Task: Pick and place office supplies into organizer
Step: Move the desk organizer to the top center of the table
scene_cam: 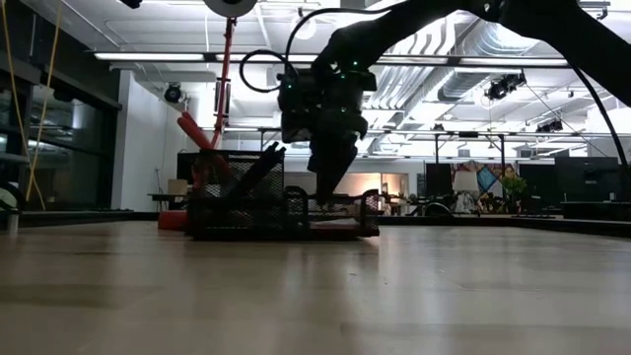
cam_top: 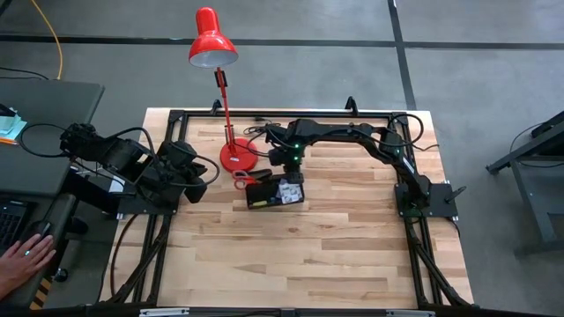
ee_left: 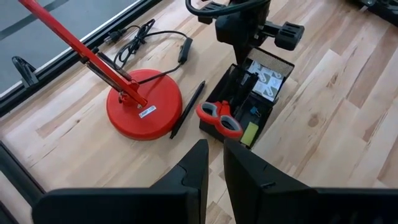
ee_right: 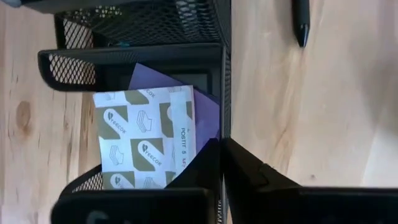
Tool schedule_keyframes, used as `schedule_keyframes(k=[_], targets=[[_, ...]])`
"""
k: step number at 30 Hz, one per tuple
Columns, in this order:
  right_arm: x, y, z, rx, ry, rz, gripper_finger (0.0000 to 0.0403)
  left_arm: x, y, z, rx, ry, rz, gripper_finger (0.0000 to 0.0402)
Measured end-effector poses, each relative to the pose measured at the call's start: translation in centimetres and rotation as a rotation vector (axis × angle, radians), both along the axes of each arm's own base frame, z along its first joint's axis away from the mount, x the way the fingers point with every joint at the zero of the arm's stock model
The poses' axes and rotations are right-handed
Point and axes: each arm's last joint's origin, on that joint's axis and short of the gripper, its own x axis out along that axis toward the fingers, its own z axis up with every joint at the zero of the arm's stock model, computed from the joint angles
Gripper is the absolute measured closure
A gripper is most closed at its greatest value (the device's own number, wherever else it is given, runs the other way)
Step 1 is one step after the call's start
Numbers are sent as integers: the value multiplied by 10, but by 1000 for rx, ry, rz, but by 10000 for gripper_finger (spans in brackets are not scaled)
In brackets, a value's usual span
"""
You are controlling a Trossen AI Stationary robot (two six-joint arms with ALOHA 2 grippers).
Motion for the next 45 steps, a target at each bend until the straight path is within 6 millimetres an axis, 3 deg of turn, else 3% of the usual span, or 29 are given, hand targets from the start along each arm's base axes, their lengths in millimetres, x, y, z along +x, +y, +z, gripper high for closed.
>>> schedule_keyframes(k=[11, 28, 39, 45], targets=[[-13, -11, -1, 30, 99, -34, 401, 2, -1, 1, -7, -19, 0, 364], [-43, -56, 8, -51, 191, -103, 402, 4, -1, 2, -16, -44, 1, 364], [-99, -57, 2, -94, 195, -163, 403, 4, -1, 2, -5, -52, 7, 364], [-118, -50, 23, -212, 86, -183, 403, 4, -1, 3, 18, -67, 19, 364]])
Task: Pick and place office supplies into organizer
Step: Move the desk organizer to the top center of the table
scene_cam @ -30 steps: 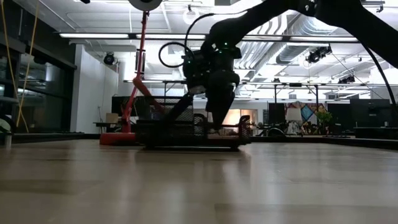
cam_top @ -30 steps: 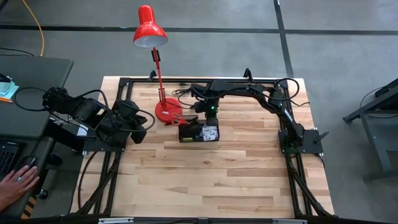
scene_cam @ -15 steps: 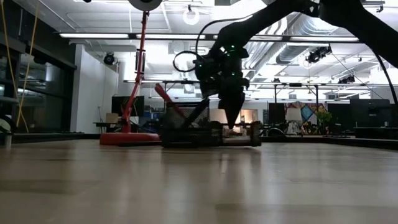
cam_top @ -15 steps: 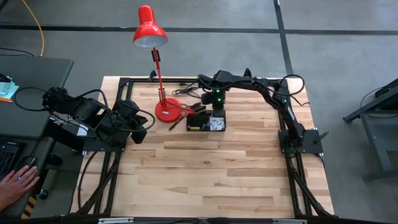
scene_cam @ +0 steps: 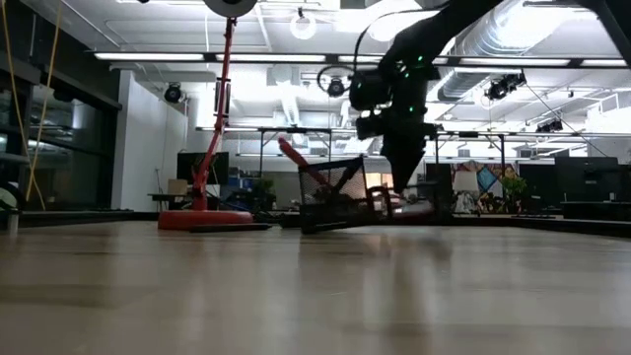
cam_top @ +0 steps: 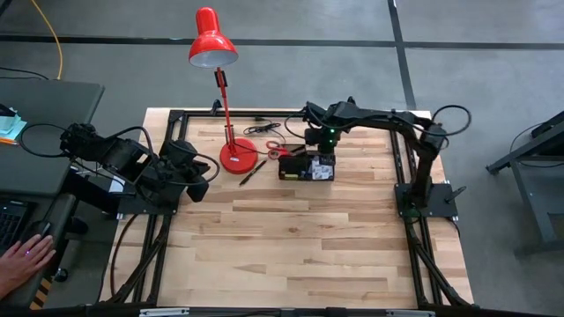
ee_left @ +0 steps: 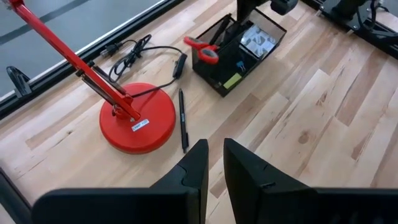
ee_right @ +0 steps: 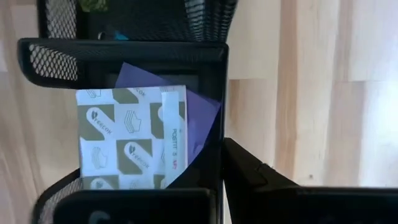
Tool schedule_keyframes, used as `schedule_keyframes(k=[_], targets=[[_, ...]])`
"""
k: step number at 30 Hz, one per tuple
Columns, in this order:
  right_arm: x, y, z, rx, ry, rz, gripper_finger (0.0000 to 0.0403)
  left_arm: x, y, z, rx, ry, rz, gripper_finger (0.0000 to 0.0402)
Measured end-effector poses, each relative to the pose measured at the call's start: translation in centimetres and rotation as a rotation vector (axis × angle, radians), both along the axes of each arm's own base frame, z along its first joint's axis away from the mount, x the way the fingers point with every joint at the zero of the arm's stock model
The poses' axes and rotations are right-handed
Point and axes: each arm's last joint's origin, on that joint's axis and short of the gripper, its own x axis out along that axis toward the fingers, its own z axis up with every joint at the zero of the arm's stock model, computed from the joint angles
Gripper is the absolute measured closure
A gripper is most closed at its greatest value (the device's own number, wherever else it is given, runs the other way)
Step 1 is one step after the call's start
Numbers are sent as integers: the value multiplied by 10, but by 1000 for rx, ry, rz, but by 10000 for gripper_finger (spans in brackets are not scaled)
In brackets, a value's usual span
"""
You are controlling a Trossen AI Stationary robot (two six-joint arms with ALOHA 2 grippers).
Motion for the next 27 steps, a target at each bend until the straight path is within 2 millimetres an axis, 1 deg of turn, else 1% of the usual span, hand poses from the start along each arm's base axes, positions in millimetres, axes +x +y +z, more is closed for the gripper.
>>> schedule_keyframes(k=[2, 5, 10, 13, 18, 22, 27], targets=[[-4, 1, 3, -5, -11, -3, 403, 0, 0, 0, 3, -3, 2, 364], [-6, 0, 1, 1, -3, -5, 403, 1, 0, 1, 1, -16, 2, 364], [-12, 3, -10, 19, 30, -3, 403, 2, -1, 1, -2, -31, 4, 364], [-14, 3, -14, 23, 38, -3, 403, 6, -2, 1, -5, -40, 4, 364], [-13, 3, -14, 19, 32, 12, 398, 10, -3, -1, -1, -24, 2, 364], [-13, 4, -14, 48, 23, 27, 369, 12, -4, -2, -4, -13, -1, 364], [-15, 1, -14, 43, 21, 12, 308, 14, -5, -4, -4, -6, -2, 364]])
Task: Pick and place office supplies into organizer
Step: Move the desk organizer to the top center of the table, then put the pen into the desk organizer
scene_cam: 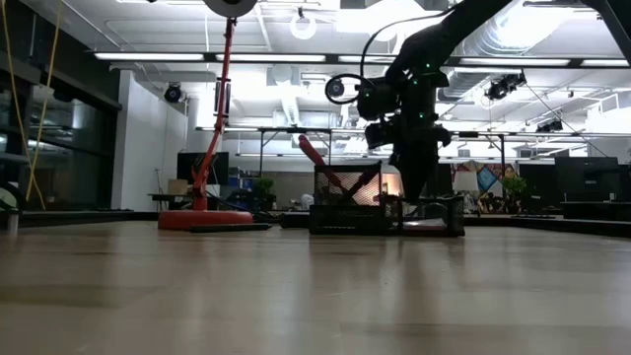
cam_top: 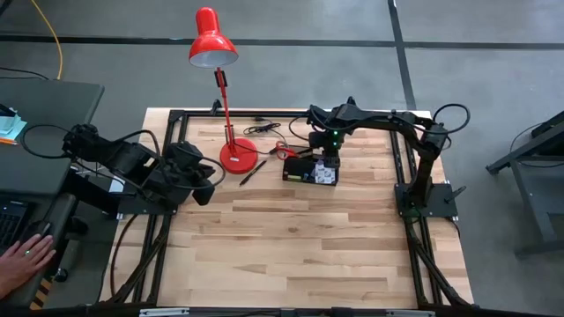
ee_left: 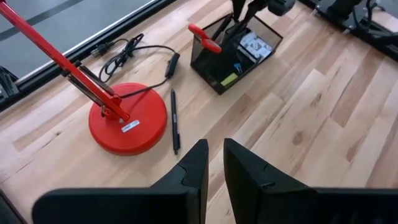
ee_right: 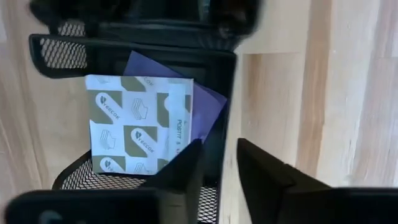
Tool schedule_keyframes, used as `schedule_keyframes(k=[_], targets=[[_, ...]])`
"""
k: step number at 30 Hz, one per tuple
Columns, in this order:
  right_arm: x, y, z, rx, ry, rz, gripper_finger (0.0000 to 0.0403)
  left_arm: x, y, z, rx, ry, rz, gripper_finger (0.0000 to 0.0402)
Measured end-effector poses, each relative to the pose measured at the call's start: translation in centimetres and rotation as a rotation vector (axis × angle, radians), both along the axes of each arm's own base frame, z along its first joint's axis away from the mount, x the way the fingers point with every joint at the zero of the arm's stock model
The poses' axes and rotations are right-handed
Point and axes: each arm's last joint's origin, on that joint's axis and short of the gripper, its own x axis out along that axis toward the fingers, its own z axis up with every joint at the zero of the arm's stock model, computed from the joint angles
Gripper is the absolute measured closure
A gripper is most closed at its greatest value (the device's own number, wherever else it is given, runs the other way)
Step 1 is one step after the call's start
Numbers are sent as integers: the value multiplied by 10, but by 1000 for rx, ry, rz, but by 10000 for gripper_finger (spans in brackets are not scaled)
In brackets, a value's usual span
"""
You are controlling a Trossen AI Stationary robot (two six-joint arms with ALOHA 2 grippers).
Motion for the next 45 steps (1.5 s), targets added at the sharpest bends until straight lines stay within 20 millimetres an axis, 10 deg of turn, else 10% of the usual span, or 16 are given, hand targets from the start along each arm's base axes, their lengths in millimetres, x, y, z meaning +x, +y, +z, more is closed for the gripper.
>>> schedule_keyframes(k=[12, 28, 45], targets=[[-40, -26, 84, -187, -328, -204, 272, 19, -7, -14, 6, 44, 45, 364], [-76, 18, 167, -115, -736, -128, 312, 64, -24, -168, 45, -41, 327, 228], [-99, 41, 188, -154, -786, -67, 336, 109, 4, -254, 186, 110, 393, 165]])
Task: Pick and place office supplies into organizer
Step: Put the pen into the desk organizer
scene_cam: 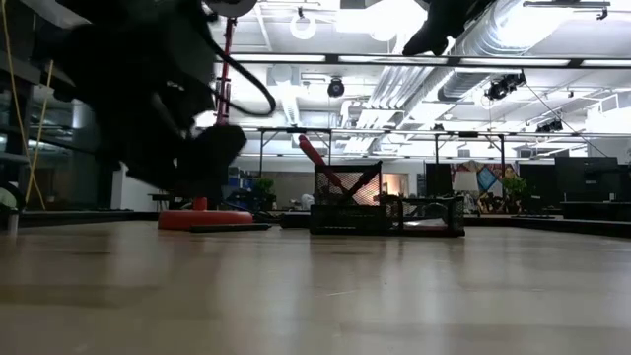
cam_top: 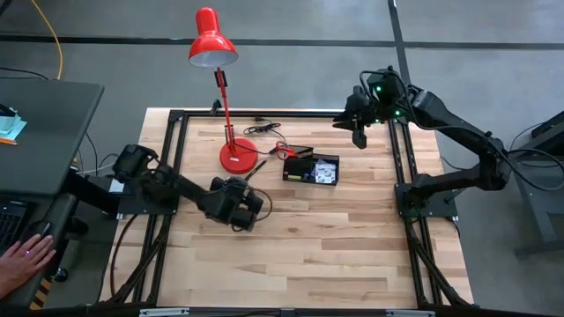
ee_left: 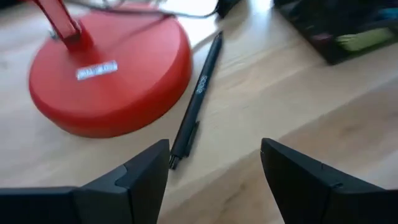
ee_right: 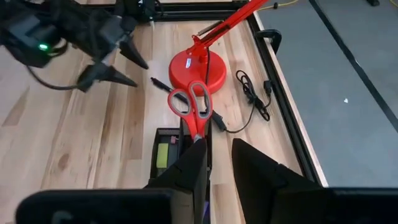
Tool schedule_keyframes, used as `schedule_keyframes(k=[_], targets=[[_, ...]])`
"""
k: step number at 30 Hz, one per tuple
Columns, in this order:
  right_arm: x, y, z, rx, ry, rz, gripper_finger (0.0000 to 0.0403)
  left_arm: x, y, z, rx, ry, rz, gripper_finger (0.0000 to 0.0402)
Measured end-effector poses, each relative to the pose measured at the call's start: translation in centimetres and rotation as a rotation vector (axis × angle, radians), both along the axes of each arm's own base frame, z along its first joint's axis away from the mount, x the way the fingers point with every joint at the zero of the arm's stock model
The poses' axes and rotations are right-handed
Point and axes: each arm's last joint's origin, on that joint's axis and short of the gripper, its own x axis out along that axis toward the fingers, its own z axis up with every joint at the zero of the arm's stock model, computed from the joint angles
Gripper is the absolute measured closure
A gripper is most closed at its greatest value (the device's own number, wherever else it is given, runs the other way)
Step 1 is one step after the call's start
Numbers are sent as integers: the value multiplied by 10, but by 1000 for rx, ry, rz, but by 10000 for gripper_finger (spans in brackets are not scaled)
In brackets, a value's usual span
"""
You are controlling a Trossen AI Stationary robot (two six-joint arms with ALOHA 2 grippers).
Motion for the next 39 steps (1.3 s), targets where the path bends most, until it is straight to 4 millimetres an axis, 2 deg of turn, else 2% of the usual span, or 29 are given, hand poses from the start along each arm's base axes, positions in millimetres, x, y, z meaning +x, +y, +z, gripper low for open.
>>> schedule_keyframes(k=[7, 12, 24, 35, 39], targets=[[-1, 1, -1, 4, 13, 7, 345, 1, 16, -6, -26, 8, 59, 183], [-1, 1, -1, 8, 14, 19, 351, -4, 18, -18, -88, -12, 39, 191], [-1, 1, -1, 8, 13, 19, 355, -15, 26, -31, -71, -39, 54, 191], [-1, 1, -1, 3, 13, 22, 363, -12, 44, -36, -67, -61, 10, 190], [-1, 1, -1, -1, 14, 25, 361, -12, 44, -36, -73, -60, 8, 196]])
